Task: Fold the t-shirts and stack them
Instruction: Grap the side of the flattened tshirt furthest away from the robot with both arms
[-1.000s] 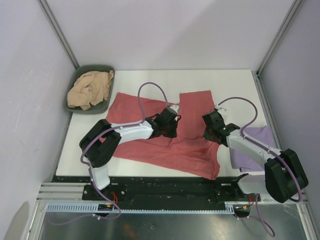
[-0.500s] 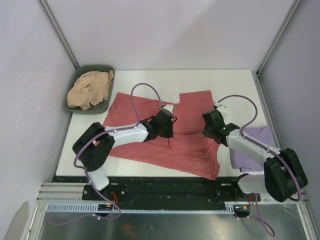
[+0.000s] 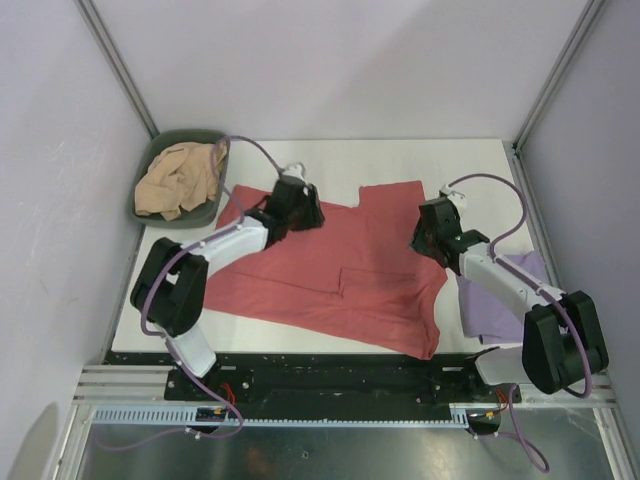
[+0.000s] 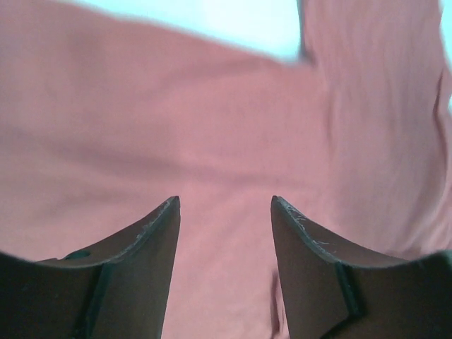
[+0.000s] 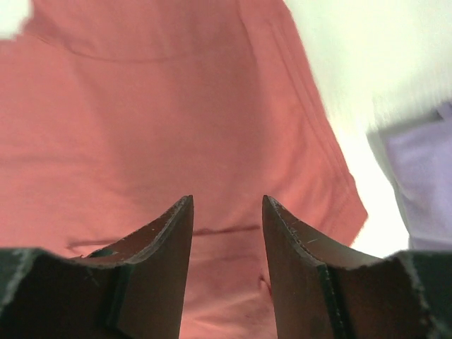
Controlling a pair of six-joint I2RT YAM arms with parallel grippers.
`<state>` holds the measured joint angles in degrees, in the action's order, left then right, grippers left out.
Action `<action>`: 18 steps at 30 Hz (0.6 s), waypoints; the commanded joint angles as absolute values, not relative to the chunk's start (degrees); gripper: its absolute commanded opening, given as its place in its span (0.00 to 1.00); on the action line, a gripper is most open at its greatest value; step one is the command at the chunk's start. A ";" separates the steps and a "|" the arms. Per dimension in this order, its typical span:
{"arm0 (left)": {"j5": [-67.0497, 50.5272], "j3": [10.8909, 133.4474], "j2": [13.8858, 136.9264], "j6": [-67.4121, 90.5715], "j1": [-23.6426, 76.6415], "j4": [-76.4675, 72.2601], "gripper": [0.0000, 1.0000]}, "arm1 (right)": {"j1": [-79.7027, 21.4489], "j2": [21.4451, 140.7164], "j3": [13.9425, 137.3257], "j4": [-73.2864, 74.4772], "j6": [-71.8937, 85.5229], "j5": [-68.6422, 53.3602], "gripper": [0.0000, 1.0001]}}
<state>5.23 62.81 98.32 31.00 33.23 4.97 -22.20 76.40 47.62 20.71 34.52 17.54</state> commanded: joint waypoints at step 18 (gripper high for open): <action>22.78 101.84 126.82 28.49 10.00 14.63 0.47 | -20.95 82.80 55.09 18.69 31.84 9.67 0.47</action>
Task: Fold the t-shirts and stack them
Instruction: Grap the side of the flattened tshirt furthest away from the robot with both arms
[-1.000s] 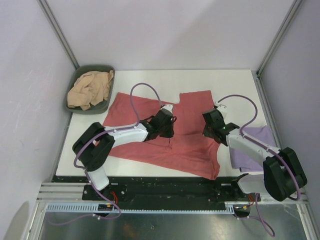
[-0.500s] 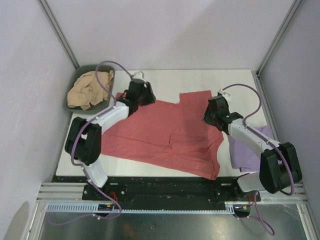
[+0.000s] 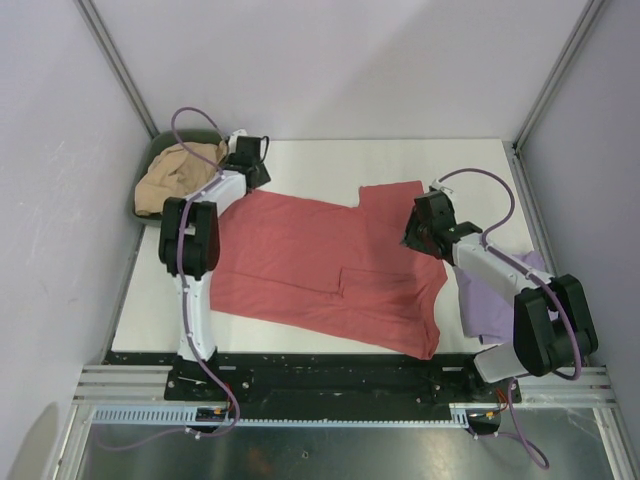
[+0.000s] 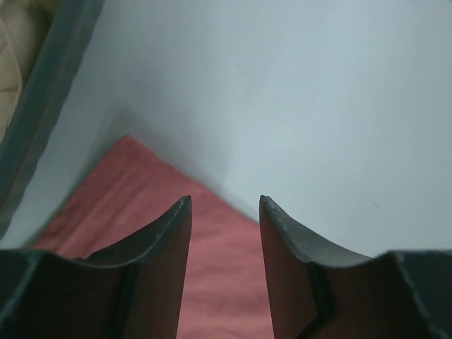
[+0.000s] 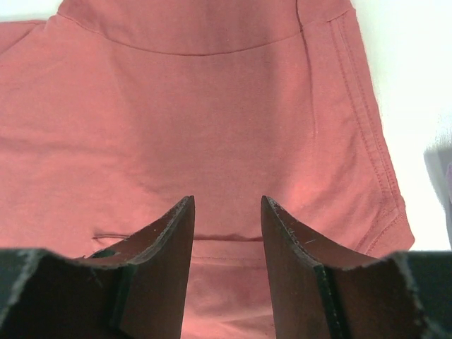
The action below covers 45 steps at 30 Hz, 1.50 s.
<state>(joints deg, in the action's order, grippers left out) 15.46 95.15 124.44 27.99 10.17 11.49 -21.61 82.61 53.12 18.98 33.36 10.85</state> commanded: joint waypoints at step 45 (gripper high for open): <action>18.14 120.42 138.76 37.45 4.62 30.91 0.00 | -12.93 88.45 56.87 14.10 33.88 -0.90 0.46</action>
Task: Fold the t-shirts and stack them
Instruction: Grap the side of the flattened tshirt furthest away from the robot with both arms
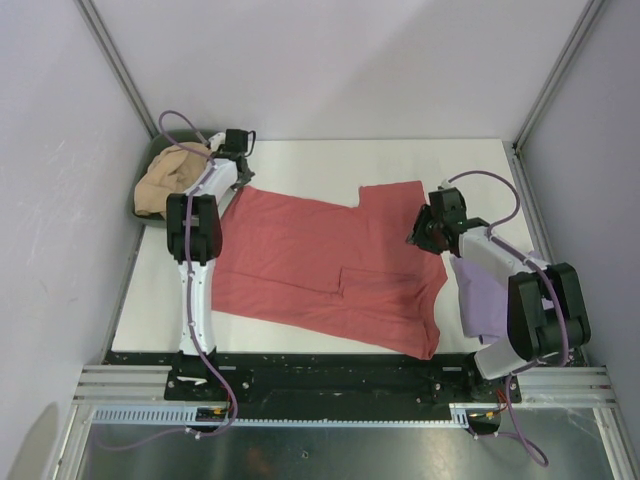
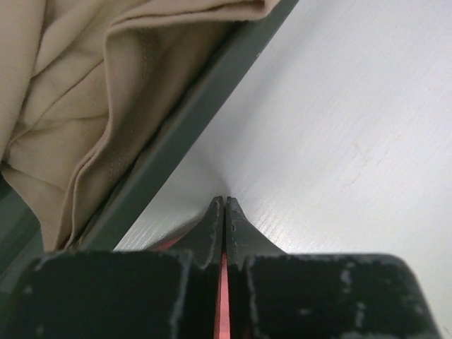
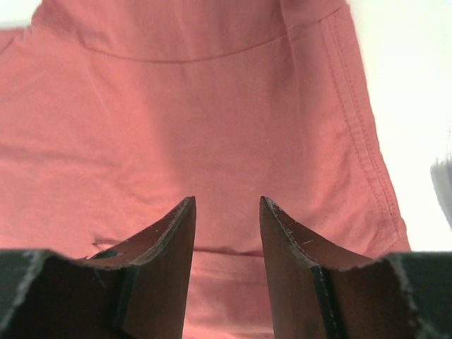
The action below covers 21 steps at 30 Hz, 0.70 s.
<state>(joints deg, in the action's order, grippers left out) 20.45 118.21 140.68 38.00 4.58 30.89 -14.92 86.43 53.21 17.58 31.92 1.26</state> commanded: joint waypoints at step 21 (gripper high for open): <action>13.21 111.37 129.15 31.49 4.75 27.81 0.00 | -4.47 128.69 102.78 23.84 31.06 7.11 0.50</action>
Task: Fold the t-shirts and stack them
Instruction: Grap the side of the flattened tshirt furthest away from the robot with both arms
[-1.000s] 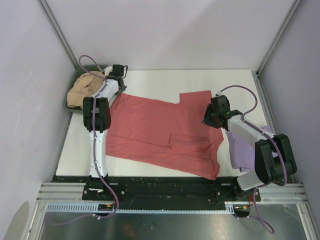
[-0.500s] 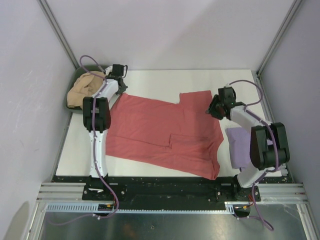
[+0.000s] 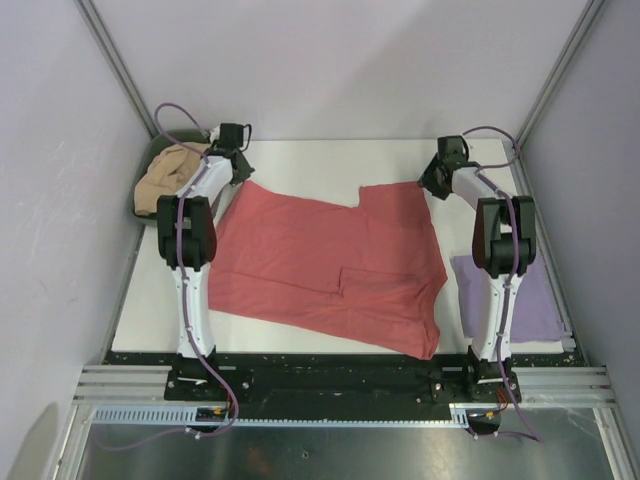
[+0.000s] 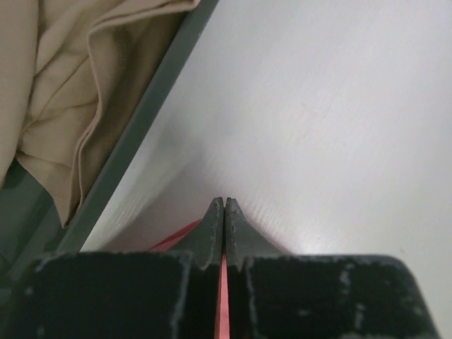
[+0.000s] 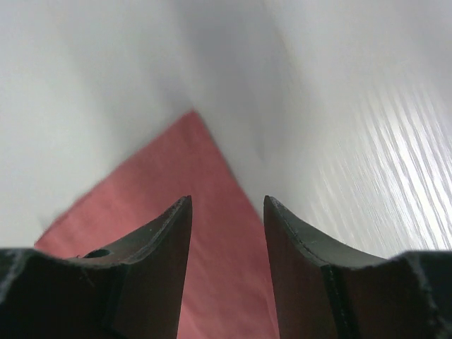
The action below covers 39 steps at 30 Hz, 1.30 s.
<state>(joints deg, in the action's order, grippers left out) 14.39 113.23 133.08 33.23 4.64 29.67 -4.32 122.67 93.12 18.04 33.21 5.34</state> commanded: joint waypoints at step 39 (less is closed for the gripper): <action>12.72 117.12 134.55 33.42 4.56 21.42 0.00 | -3.07 141.26 127.44 32.71 28.76 6.87 0.00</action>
<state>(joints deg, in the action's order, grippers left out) 12.71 111.81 133.62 33.04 4.64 24.43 -3.55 140.51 122.67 32.97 30.44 5.78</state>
